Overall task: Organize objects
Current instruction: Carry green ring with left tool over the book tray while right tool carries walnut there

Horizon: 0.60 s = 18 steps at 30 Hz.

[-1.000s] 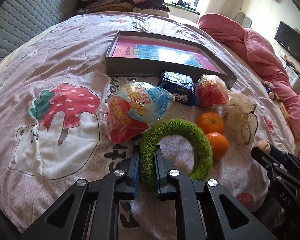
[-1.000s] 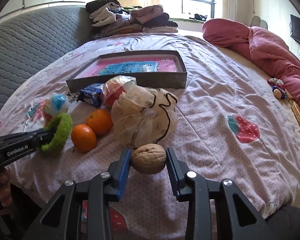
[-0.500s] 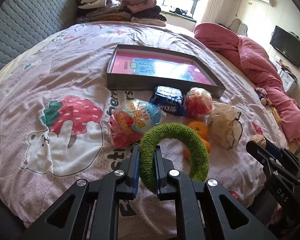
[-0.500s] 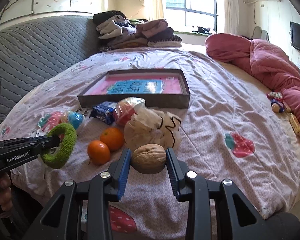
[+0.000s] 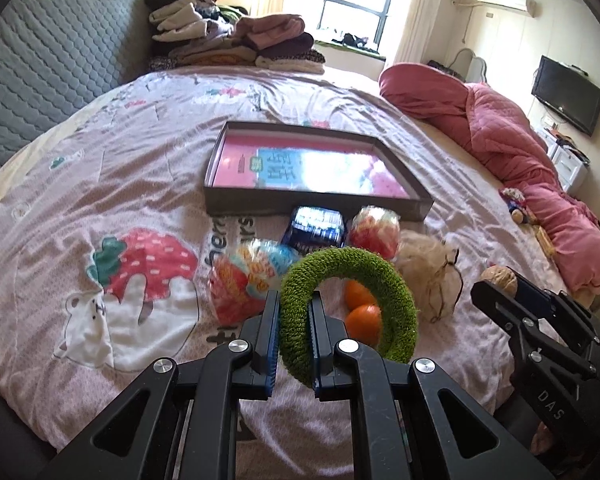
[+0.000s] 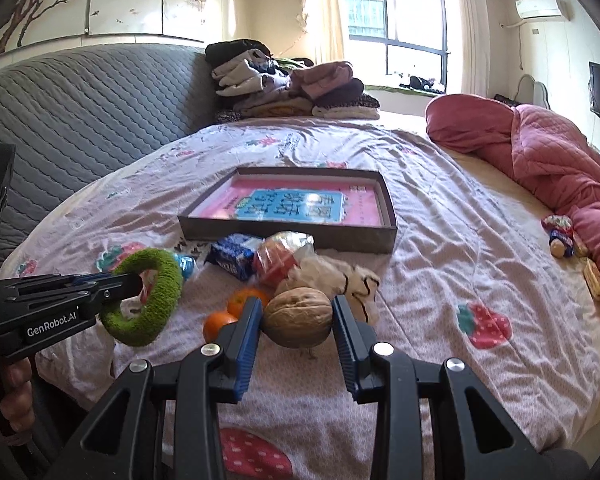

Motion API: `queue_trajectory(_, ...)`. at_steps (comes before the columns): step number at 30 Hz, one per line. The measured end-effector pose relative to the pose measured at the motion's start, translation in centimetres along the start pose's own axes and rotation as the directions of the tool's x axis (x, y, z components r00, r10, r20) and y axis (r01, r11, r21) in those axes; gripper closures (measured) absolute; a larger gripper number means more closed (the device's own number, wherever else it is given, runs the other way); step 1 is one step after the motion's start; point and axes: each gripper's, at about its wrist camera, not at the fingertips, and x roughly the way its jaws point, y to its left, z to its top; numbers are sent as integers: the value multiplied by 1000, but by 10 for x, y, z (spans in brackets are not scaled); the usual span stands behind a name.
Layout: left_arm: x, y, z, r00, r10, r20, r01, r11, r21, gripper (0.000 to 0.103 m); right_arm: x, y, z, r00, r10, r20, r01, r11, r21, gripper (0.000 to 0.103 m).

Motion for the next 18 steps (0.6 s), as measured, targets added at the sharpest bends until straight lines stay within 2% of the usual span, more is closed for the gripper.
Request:
queue_trajectory(12,-2,-1,26,997,9,78,-11,1000,20,91,11,1,28,999,-3,43,4,1000,-28,67)
queue_trajectory(18,8,2,42,996,11,89,-13,1000,22,91,21,1,43,999,2,52,-1,999,-32,67)
